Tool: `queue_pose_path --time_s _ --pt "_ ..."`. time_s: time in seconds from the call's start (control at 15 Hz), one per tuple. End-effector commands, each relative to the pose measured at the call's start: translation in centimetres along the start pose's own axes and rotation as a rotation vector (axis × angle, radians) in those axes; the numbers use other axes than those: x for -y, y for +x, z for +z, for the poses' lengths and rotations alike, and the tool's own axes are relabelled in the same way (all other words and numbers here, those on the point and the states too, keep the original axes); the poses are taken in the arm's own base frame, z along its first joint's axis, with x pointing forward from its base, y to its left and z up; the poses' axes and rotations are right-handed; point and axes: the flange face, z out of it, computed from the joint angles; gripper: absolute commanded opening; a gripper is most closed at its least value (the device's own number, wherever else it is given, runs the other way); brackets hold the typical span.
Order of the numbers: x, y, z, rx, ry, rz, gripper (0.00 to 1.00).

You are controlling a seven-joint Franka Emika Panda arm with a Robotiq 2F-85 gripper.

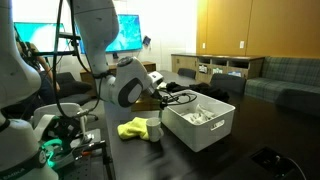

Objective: The white towel should go in the basket first, followed by the marker in the cup, then the yellow towel in the basket, and the black tape in the cup.

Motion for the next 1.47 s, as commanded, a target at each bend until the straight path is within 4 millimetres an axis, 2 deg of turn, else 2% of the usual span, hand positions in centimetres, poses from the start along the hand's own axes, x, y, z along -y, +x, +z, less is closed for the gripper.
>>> queue_pose_path --time_s 0.0,0.33,0.93,1.4 --pt "1.3 1.9 -1.0 -0.042 0.0 0.006 0.09" --pt "2.6 3.0 0.0 -0.049 0.046 0.005 0.08" --pt "3.6 1.8 2.1 -0.066 0.121 0.026 0.08" --pt "3.6 0.7 3.1 -0.065 0.142 0.062 0.07"
